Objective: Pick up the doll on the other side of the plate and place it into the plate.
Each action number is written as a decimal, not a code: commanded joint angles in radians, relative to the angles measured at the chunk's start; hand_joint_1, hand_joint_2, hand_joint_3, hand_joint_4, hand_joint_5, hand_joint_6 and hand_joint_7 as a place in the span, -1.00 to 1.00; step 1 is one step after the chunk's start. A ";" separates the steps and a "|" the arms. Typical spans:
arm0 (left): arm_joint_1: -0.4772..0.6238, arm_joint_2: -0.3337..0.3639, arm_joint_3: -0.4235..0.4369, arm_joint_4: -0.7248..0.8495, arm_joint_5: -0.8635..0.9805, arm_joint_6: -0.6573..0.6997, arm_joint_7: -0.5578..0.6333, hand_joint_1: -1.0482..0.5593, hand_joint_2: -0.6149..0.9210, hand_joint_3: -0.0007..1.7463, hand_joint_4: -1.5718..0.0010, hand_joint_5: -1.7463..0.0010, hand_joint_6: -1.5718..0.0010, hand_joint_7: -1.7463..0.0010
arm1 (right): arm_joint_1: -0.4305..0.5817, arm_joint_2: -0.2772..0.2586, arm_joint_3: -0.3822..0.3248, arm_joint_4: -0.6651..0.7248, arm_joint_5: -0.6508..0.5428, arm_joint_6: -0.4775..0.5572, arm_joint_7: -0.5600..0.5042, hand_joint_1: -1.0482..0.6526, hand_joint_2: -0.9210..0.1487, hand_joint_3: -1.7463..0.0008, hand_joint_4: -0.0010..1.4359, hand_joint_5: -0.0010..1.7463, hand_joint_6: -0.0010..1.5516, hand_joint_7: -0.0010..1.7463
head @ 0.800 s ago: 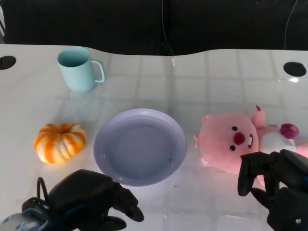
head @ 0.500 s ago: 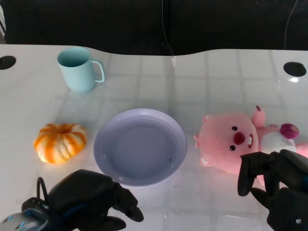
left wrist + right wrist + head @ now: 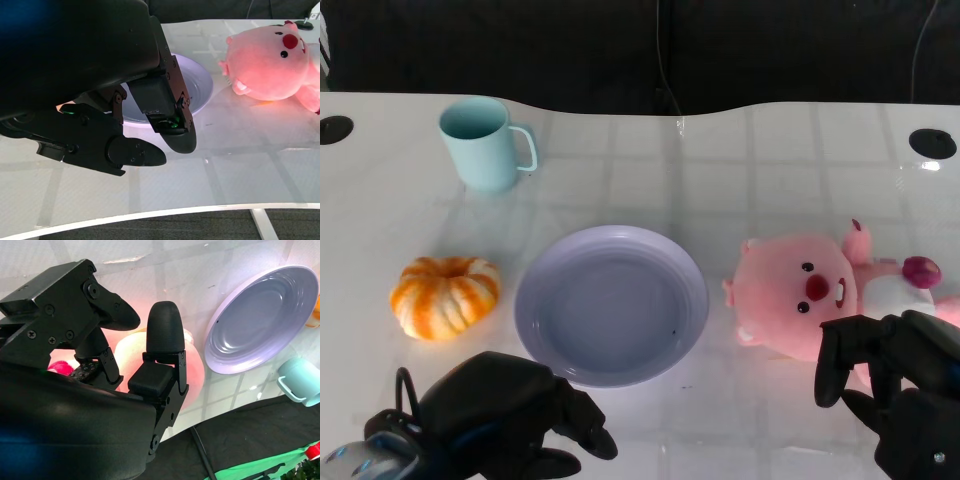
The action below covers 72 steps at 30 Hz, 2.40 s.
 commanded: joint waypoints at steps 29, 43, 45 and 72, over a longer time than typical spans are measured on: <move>-0.009 0.020 0.009 -0.006 -0.010 0.002 -0.013 0.00 1.00 -0.71 0.02 -0.37 -0.39 0.99 | -0.008 -0.020 -0.066 0.002 -0.149 -0.043 -0.244 -0.31 -1.00 0.87 -0.75 -0.50 -0.56 -1.00; -0.011 0.007 -0.006 -0.029 0.011 0.034 -0.022 -0.01 1.00 -0.70 0.03 -0.37 -0.39 1.00 | -0.056 -0.072 -0.032 -0.031 -0.339 0.162 -0.121 -0.53 -1.00 0.97 -1.00 -0.55 -0.71 -0.99; -0.010 0.008 -0.010 -0.041 0.018 0.044 -0.028 -0.02 1.00 -0.69 0.03 -0.36 -0.38 1.00 | -0.070 -0.077 -0.020 -0.022 -0.353 0.182 -0.094 -0.54 -1.00 0.97 -1.00 -0.55 -0.70 -0.99; 0.056 -0.007 -0.025 -0.180 0.033 0.119 -0.063 -0.02 1.00 -0.70 0.02 -0.40 -0.39 0.99 | -0.508 -0.047 0.222 0.683 -0.348 0.195 -0.025 -0.50 -1.00 0.89 -0.57 -0.83 -0.46 -0.97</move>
